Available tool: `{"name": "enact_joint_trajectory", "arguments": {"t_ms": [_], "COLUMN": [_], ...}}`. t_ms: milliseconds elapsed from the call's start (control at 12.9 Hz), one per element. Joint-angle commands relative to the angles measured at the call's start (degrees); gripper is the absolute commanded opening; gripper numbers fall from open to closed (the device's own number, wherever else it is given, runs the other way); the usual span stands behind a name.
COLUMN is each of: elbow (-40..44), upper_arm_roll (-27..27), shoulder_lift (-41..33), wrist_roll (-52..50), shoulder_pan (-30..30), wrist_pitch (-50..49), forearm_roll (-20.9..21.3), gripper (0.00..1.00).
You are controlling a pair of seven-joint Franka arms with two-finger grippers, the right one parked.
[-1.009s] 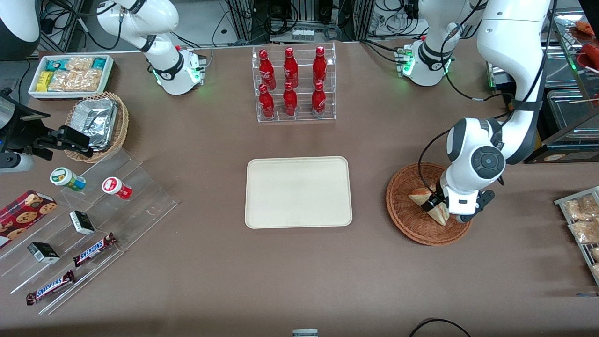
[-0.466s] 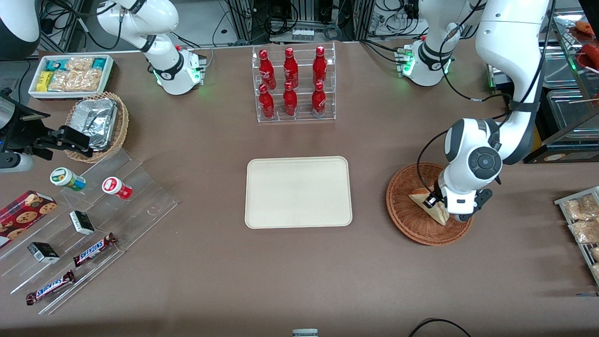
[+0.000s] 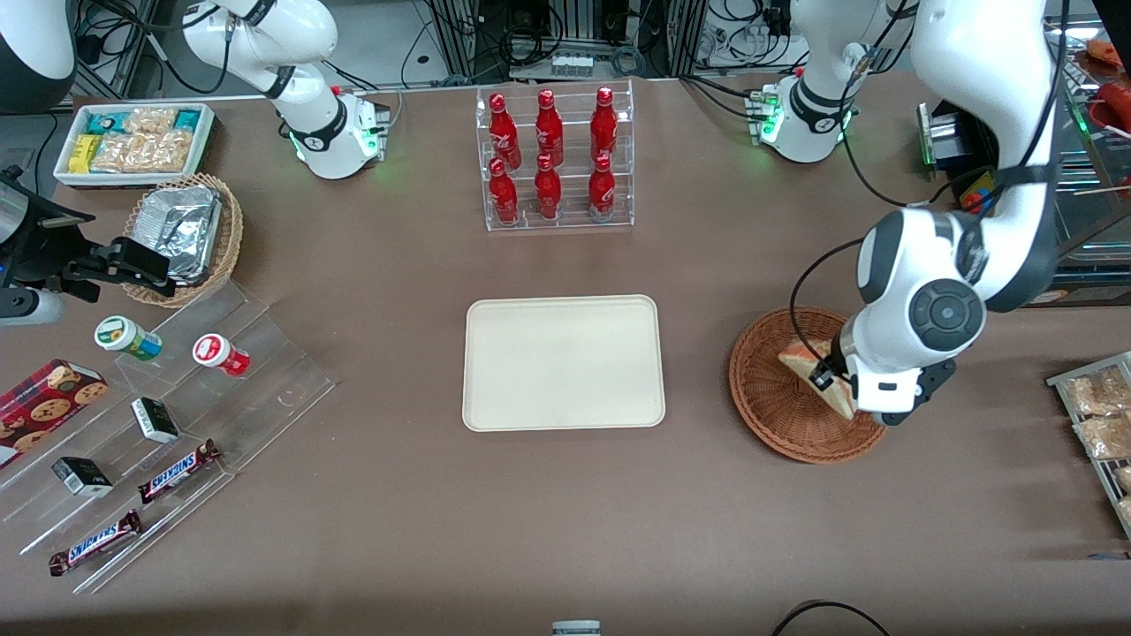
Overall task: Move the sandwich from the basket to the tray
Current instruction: 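Carry the sandwich with the left gripper over to the cream tray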
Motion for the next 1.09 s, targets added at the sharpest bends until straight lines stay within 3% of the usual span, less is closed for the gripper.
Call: {"name": "enact_joint_trajectory", "arguments": {"t_ms": [0, 233, 1009], "elbow": [8.4, 13.0, 16.3], "upper_arm_roll": [0.3, 0.3, -0.3], "shoulder_lift": [-0.5, 0.9, 11.7], "wrist_roll": [-0.3, -0.4, 7.9], "shoulder_pan": [-5.2, -10.9, -23.3], "wrist_pitch": [-8.6, -9.0, 2.4], "forearm_roll": [-1.5, -4.5, -4.6], "gripper": [0.0, 0.0, 0.0]}}
